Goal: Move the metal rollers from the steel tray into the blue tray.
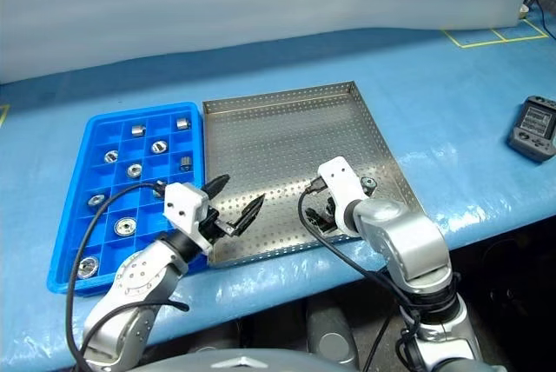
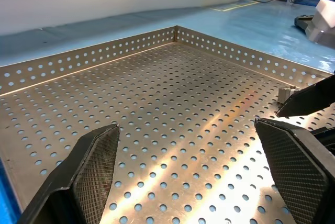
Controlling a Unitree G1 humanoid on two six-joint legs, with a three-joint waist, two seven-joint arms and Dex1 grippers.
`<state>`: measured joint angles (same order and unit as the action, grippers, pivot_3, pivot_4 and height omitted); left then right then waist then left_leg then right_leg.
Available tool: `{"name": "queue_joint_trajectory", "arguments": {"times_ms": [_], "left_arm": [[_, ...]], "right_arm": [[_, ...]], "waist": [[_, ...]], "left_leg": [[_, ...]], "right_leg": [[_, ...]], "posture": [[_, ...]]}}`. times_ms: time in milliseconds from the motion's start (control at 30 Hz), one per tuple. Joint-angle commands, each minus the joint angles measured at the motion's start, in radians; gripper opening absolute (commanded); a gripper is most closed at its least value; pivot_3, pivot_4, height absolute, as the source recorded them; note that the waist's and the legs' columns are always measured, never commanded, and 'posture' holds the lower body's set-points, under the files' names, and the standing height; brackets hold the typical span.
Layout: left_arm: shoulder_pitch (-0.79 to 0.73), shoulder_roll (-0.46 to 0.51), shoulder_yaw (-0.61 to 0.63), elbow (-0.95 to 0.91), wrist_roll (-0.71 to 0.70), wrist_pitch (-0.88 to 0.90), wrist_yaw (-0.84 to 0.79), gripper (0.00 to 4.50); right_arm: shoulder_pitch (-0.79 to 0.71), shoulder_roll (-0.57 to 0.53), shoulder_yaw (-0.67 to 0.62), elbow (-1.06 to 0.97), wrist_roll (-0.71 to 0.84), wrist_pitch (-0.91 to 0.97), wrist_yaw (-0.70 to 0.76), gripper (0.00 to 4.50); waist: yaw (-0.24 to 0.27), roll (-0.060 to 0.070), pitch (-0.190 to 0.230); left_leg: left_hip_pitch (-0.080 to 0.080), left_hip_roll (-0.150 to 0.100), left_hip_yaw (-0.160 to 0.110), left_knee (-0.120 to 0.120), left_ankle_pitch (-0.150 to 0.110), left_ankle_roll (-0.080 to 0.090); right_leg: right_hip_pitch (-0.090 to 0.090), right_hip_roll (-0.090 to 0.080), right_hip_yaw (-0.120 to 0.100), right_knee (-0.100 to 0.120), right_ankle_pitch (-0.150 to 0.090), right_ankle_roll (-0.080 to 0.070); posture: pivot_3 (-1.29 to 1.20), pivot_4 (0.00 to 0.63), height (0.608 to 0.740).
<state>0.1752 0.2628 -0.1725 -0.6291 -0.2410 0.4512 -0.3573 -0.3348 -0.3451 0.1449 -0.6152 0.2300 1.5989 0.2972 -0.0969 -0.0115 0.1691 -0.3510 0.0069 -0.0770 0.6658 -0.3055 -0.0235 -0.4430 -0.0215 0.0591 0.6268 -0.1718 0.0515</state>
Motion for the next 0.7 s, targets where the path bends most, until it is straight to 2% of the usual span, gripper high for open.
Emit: {"name": "queue_joint_trajectory", "arguments": {"times_ms": [33, 233, 333, 533, 567, 700], "left_arm": [[-0.002, 0.031, -0.028, -0.02, -0.033, 0.016, -0.055, 4.5], [0.004, 0.068, -0.053, -0.036, -0.065, 0.043, -0.097, 4.5], [0.008, 0.072, -0.058, -0.04, -0.074, 0.047, -0.104, 4.5], [0.019, 0.075, -0.061, -0.043, -0.072, 0.043, -0.103, 4.5], [0.022, 0.075, -0.06, -0.043, -0.071, 0.041, -0.098, 4.5], [0.043, 0.058, -0.043, -0.046, -0.057, 0.022, -0.061, 4.5]], "right_arm": [[0.007, -0.003, -0.011, -0.038, 0.015, 0.015, -0.009, 4.48], [0.033, 0.009, 0.0, -0.027, 0.017, 0.006, -0.035, 4.48], [0.04, 0.012, 0.005, -0.019, 0.011, -0.005, -0.053, 3.89], [0.029, 0.012, 0.015, -0.003, 0.016, -0.03, -0.064, 1.9], [0.024, 0.014, 0.018, 0.003, 0.015, -0.041, -0.066, 1.73], [-0.002, 0.038, 0.037, 0.026, 0.003, -0.158, -0.076, 1.73]], "waist": [[-0.003, 0.0, 0.0], [-0.012, 0.0, 0.0], [-0.012, -0.001, 0.0], [-0.012, -0.001, 0.0], [-0.012, -0.001, 0.0], [-0.012, -0.001, 0.0]], "left_leg": [[0.0, 0.0, 0.0, 0.0, 0.0, 0.0], [0.001, 0.0, 0.002, 0.0, 0.0, 0.0], [0.001, 0.0, 0.003, 0.0, 0.0, 0.0], [0.002, 0.0, 0.004, 0.0, 0.0, 0.0], [0.003, 0.0, 0.004, 0.0, 0.0, 0.0], [0.003, 0.0, 0.006, -0.001, 0.0, 0.0]], "right_leg": [[0.0, 0.0, 0.0, 0.0, 0.0, 0.0], [0.0, 0.0, 0.002, 0.0, 0.0, 0.0], [0.0, 0.0, 0.003, 0.0, 0.0, 0.001], [0.0, 0.001, 0.004, 0.0, 0.0, 0.001], [0.001, 0.001, 0.005, 0.0, 0.0, 0.001], [0.0, 0.001, 0.006, 0.0, 0.0, 0.001]], "posture": [[-0.11, 0.15, 0.74], [-0.11, 0.15, 0.74], [-0.1, 0.15, 0.74], [-0.08, 0.15, 0.74], [-0.07, 0.15, 0.74], [-0.04, 0.15, 0.74]]}}
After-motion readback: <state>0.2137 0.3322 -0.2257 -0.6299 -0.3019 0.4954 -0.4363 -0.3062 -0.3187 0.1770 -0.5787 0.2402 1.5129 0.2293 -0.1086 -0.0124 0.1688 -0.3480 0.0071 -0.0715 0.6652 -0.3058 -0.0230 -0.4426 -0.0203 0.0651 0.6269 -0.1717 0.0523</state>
